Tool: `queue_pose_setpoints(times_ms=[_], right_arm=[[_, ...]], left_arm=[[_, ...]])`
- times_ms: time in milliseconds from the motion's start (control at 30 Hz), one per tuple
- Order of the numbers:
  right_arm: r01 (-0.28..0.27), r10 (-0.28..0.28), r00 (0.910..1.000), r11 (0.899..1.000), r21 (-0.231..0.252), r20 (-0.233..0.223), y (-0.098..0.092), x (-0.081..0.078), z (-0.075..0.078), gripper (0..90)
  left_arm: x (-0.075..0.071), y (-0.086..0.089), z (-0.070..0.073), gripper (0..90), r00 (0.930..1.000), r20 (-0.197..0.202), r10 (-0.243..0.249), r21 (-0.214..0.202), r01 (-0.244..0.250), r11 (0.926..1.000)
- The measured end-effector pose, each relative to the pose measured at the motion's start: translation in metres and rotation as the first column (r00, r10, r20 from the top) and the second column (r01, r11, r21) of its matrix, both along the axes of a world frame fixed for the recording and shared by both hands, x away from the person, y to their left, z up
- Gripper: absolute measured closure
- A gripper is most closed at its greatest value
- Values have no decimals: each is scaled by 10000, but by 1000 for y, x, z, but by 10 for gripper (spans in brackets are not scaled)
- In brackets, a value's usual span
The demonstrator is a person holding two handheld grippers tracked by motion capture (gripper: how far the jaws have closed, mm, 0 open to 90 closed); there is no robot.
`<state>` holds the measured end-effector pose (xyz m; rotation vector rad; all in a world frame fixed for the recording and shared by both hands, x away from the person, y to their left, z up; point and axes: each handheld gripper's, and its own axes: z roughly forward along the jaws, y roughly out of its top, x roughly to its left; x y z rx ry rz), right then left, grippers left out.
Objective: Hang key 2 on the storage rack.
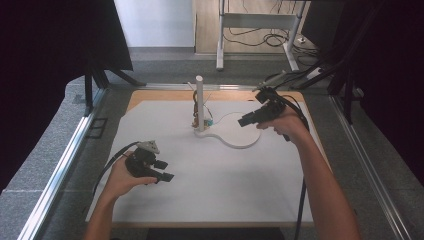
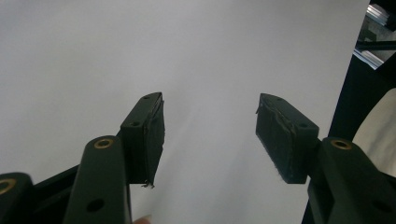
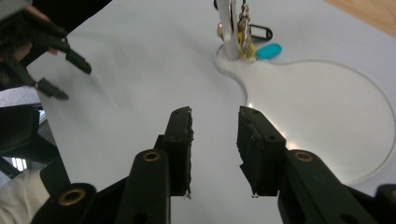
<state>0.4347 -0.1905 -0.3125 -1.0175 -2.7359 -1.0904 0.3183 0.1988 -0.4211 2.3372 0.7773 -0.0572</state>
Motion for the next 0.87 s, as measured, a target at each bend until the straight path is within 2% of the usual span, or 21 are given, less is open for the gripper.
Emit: queue_pose_setpoints(times_ms=[200,267,400,533,667,867], right_arm=[[293,-301,9994,9988,396,197,-36,-32,-31,601],[424,-437,9989,9967,696,172,-49,-43,-44,591],[673,-694,9973,9945,797,239,-66,-60,-69,577],[879,-903,9956,9929,803,263,-74,-74,-91,567],[890,-906,9957,9932,751,181,-73,-82,-108,562],[993,-1013,9944,9929,656,284,-71,-81,-110,529]], left_arm=[[-1,1,0,425,9998,102,157,-53,-156,9999],[-1,2,0,423,9998,152,85,79,-86,9999],[-2,1,0,420,9998,95,158,86,-159,9998],[-4,2,1,417,9998,85,200,115,-201,9997],[-6,3,1,416,9998,106,188,38,-188,9998],[-6,2,1,412,9999,48,148,144,-149,9998]])
